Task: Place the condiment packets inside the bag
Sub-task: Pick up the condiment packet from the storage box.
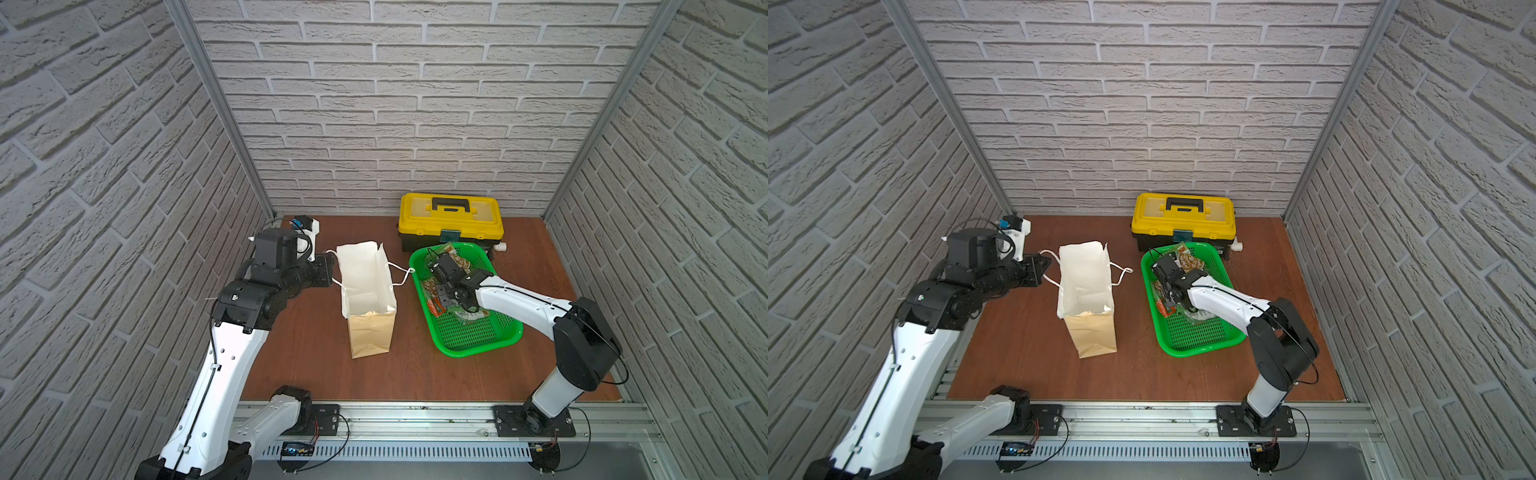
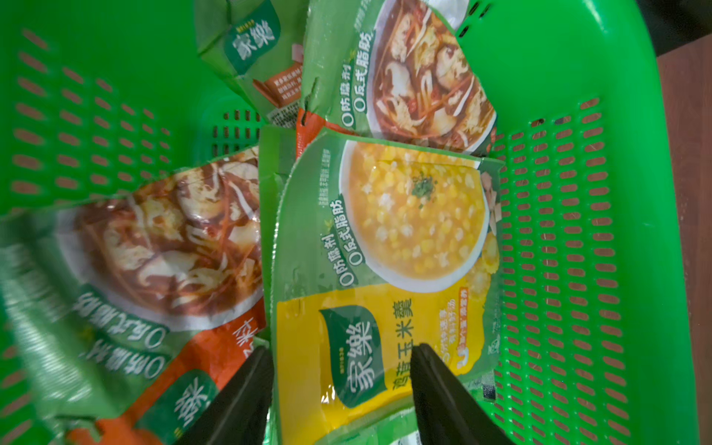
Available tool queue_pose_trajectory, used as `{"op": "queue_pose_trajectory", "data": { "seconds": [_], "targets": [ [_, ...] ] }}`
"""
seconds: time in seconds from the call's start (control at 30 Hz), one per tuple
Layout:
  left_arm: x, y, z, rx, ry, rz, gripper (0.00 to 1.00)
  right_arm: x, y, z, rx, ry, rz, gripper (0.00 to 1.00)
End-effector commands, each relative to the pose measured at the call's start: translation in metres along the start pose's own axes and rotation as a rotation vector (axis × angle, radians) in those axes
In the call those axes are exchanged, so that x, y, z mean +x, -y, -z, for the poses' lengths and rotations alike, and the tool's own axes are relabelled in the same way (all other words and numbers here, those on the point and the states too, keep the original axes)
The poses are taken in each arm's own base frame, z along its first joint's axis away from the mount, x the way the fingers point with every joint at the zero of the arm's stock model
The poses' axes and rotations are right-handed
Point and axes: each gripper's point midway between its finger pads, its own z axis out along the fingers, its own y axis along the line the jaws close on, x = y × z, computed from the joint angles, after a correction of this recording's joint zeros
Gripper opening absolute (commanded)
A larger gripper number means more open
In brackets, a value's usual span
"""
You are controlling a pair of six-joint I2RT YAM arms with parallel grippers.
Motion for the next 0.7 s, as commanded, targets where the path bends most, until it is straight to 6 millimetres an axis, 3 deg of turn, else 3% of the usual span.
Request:
{"op": "queue_pose_trajectory", "data": {
  "seconds": [0.0,0.27,0.67],
  "targets": [
    [-0.004,0.001,0.002,0.011,0.031,-0.009,0.06,0.003,0.010,-0.002,0.070,-0.012,0.032,0.61],
    [-0.004,0.001,0.001,0.012,0.028,-0.008,0.06,0.003,0.016,0.001,0.098,-0.004,0.029,0.56],
    [-0.003,0.000,0.000,0.007,0.023,-0.007,0.06,0.013,0.007,0.010,0.067,0.006,0.073,0.65]
  ]
}}
